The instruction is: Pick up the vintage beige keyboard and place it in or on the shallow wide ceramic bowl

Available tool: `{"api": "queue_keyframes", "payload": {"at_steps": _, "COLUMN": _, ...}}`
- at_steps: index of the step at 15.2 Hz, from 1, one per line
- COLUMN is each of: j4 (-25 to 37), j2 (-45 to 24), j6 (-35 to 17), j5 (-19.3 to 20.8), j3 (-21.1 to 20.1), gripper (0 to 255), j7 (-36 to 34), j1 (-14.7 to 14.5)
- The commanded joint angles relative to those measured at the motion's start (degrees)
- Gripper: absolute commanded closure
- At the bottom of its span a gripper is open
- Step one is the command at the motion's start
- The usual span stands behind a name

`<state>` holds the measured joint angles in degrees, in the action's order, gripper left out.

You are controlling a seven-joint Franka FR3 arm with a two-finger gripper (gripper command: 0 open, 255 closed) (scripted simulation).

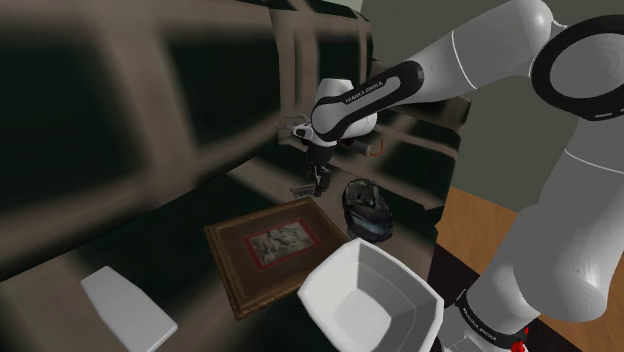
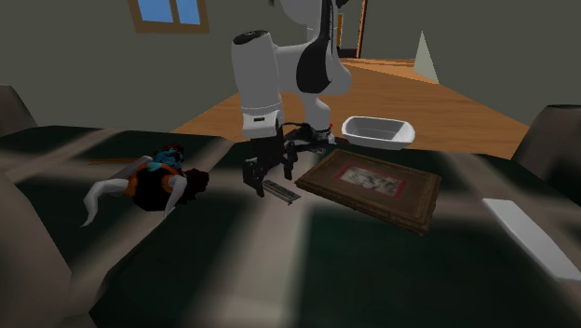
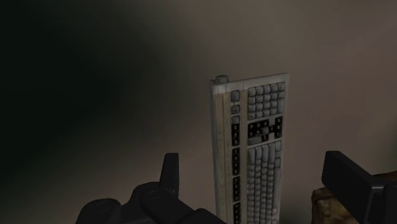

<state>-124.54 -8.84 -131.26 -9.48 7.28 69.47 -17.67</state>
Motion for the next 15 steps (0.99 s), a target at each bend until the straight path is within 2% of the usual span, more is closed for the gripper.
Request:
{"api": "queue_keyframes", "payload": {"at_steps": 1, "j4": -0.3, "j2": -0.3, "j6": -0.6, "j5": -0.1, "j3": -0.1, "gripper": 0, "j7": 0.1, "j1": 0.0}}
{"api": "queue_keyframes", "payload": {"at_steps": 7, "j4": -0.3, "j2": -0.3, "j6": -0.6, "j5": -0.1, "j3": -0.1, "gripper": 0, "j7": 0.1, "j1": 0.0}}
{"api": "queue_keyframes", "payload": {"at_steps": 8, "j4": -0.3, "j2": -0.3, "j6": -0.6, "j5": -0.1, "j3": -0.1, "gripper": 255, "j7": 0.1, "j1": 0.0}}
{"api": "queue_keyframes", "payload": {"at_steps": 15, "j4": -0.1, "j2": -0.3, "j6": -0.5, "j5": -0.1, "j3": 0.0, "gripper": 255, "j7": 0.2, "j1": 0.0}}
